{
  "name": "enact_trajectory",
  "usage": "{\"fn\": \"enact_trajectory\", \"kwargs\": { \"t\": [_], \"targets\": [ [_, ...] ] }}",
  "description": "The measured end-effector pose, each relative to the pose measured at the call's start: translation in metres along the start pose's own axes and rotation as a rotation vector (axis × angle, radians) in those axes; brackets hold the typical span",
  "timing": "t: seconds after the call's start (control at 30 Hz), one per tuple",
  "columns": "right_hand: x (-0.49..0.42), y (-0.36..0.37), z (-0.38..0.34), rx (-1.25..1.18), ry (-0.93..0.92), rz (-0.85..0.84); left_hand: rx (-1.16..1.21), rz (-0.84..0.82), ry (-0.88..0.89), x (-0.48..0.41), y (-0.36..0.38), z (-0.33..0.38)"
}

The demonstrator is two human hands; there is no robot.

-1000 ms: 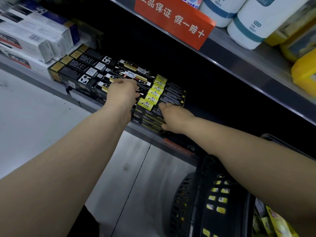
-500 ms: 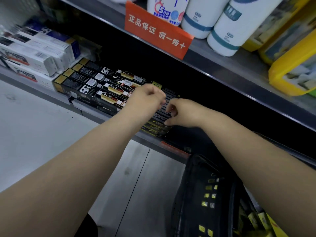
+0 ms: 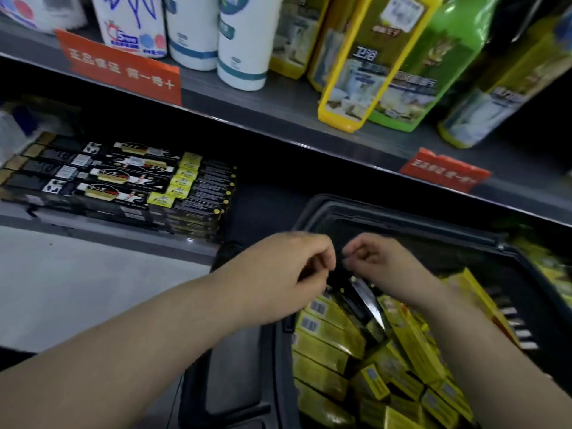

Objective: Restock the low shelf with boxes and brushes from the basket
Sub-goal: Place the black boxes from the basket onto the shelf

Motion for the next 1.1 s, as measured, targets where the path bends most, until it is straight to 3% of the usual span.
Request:
{"fn": "enact_trajectory", "kwargs": {
  "t": [0.2, 0.33, 0.43, 0.5, 0.63, 0.77, 1.0, 1.07, 1.1],
  "targets": [
    [-0.019, 0.032, 0.097, 0.556, 0.122, 0.197, -0.058, -0.225, 0.032, -0.009, 0.038, 0.016],
    [-0.033, 0.052, 0.111, 0.806, 0.077, 0.309, -0.064, -0.271, -0.046, -0.017, 0.049, 0.019],
    [-0.039, 0.056, 0.112, 0.854, 0.063, 0.306, -0.047, -0.275, -0.132, -0.021, 0.056, 0.021],
    [-0.039, 0.049, 0.113, 0.654, 0.1, 0.28, -0.014, -0.263, -0.202, -0.023, 0.062, 0.02],
    [-0.017, 0.019, 0.106, -0.089, 0.132, 0.209, 0.146, -0.242, -0.388, -0.026, 0.076, 0.013],
    [0.023, 0.01, 0.091, -0.614, 0.193, 0.002, 0.398, -0.136, -0.571, -0.026, 0.088, 0.007],
    [0.035, 0.016, 0.053, -0.898, 0.086, -0.113, 0.682, 0.126, -0.688, -0.034, 0.102, 0.008],
    [0.025, 0.015, 0.06, -0.823, 0.087, -0.054, 0.721, 0.182, -0.725, -0.037, 0.102, 0.008],
    [0.018, 0.017, 0.068, -0.643, 0.103, 0.025, 0.728, 0.192, -0.739, -0.037, 0.101, 0.007]
  ]
}}
Point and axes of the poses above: each hand's wrist, its own x-axis away from the middle knuckle, its own y-axis out of the palm, z = x × y, the point moved 2 cm from there along -x, towards the middle knuckle, and after that the axes turned 14 degrees about y, right-handed, at the moved point
